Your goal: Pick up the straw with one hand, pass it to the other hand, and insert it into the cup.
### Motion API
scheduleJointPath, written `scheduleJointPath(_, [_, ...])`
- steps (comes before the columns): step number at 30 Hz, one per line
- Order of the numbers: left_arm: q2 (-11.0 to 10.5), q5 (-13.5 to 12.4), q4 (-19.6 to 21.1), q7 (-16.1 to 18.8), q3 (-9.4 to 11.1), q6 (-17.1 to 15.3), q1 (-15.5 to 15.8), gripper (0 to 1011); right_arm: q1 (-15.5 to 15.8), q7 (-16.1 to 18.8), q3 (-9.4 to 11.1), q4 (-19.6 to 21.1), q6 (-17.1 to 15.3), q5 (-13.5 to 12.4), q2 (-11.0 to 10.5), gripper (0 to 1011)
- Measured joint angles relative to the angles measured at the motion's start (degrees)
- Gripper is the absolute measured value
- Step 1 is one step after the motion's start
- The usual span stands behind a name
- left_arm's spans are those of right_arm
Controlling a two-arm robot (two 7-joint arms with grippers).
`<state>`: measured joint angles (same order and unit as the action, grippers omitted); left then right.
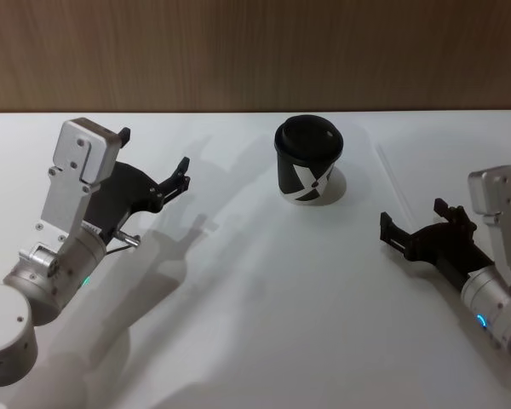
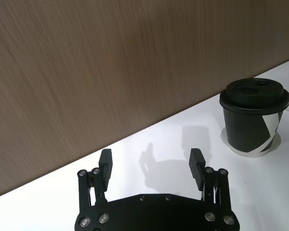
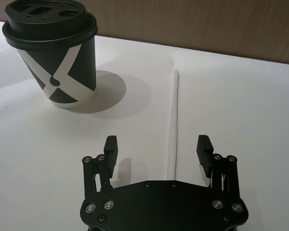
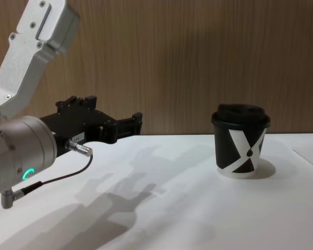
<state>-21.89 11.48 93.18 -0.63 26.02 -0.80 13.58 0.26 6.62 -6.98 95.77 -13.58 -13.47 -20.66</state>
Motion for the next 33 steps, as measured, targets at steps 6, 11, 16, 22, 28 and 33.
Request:
scheduleJointPath(6, [0.0,0.0,0.0,0.0,0.0,0.0,0.0,1003,0.0,0.5,0.5,-0.3,-0.2,-0.4,0.3,1001])
scheduleJointPath(11, [0.0,0.0,0.0,0.0,0.0,0.0,0.0,1003,-0.1,0.8,0.9,-0.6,-0.4,-0.6,0.6,1001])
scheduleJointPath(16, [0.0,0.0,0.0,0.0,0.0,0.0,0.0,1003,-0.2,1.2,1.3,-1.0,-0.6,-0.9,0.9,1001])
scheduleJointPath(22, [0.0,0.0,0.0,0.0,0.0,0.0,0.0,1003,-0.3,1.6,1.7,-1.3,-0.9,-1.0,1.1,1001])
scheduleJointPath(28, [0.0,0.0,0.0,0.0,0.0,0.0,0.0,1002,-0.3,1.9,2.0,-1.5,-1.4,-1.0,1.2,1001])
scheduleJointPath(33, [0.0,0.0,0.0,0.0,0.0,0.0,0.0,1003,-0.4,2.1,2.2,-1.6,-1.8,-1.1,1.5,1001])
